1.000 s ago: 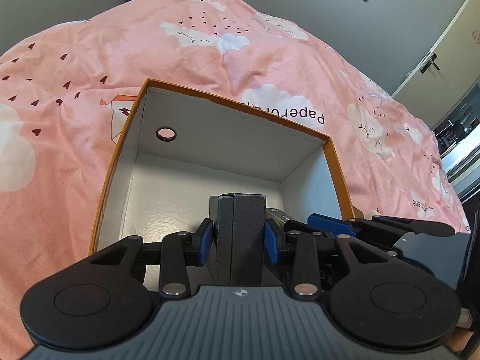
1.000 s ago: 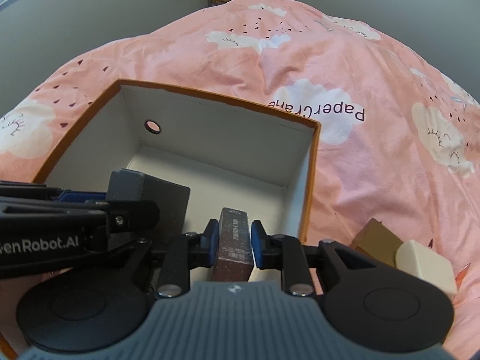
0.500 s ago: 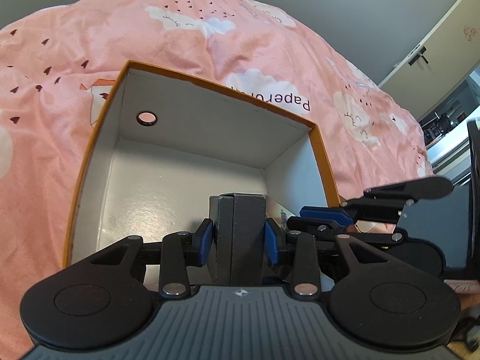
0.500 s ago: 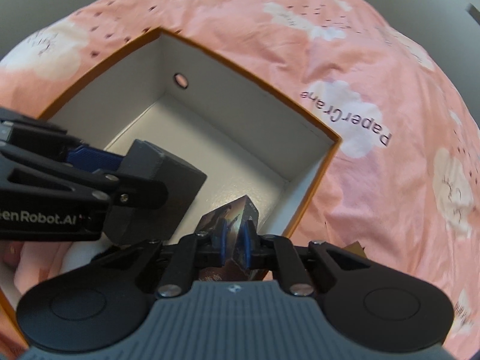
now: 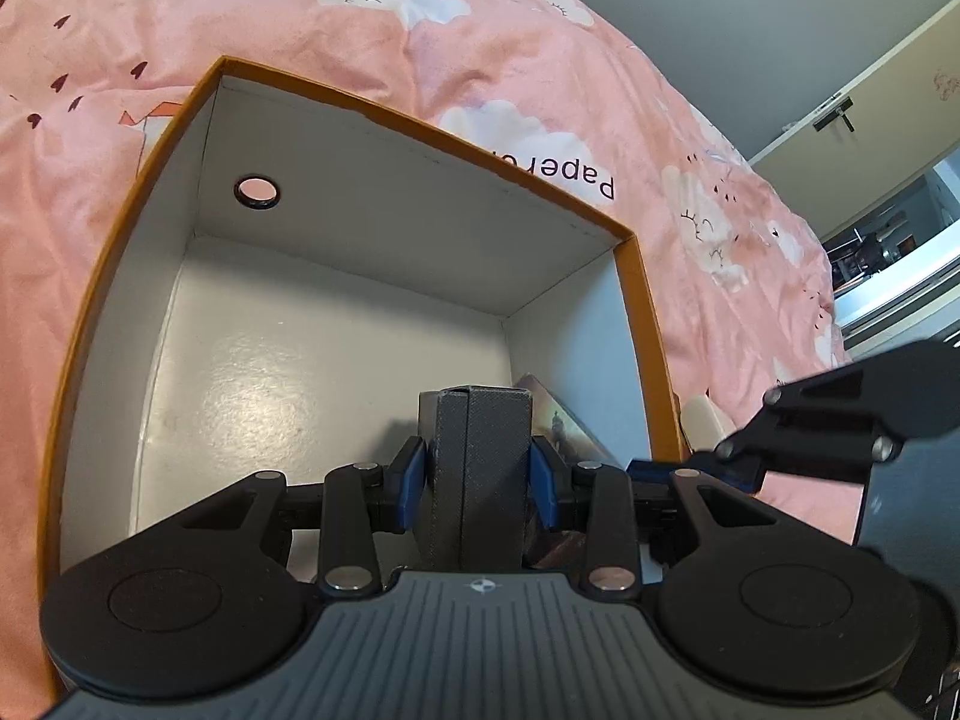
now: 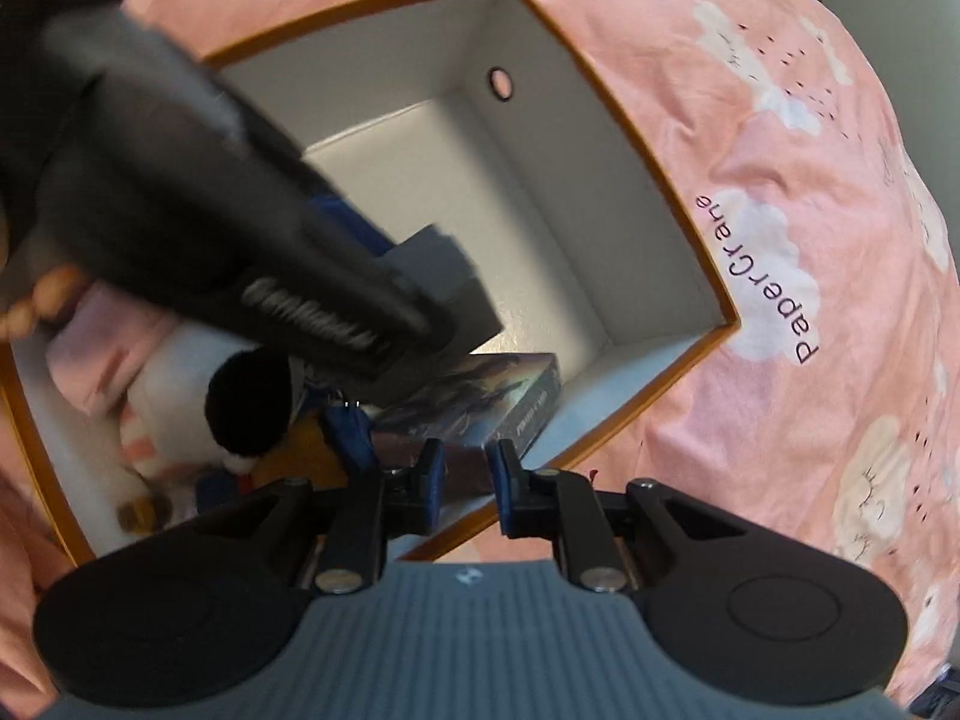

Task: Organize objects
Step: 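Lower the photo card into the box and open the right gripper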

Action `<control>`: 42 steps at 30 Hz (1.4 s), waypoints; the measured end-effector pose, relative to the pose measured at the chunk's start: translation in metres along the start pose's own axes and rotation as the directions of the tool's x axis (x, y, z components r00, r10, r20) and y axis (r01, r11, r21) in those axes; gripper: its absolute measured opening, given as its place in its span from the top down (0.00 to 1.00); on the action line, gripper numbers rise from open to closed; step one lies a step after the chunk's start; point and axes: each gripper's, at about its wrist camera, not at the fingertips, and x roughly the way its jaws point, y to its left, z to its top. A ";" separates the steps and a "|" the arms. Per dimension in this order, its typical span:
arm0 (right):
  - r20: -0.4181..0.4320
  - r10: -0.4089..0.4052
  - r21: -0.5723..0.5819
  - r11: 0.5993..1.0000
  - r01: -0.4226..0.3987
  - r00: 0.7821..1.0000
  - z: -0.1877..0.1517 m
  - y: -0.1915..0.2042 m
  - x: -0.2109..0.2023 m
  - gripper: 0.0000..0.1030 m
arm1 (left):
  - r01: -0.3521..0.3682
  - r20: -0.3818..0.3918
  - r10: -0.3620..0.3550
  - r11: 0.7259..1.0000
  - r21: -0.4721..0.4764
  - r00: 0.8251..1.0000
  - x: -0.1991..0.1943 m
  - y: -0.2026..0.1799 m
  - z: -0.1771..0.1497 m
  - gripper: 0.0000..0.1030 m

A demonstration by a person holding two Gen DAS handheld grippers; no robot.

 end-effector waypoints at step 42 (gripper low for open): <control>0.014 -0.031 -0.242 0.970 0.033 0.999 0.039 -0.035 0.065 0.92 | -0.032 -0.039 0.035 0.996 0.081 0.999 0.001 0.010 0.015 0.60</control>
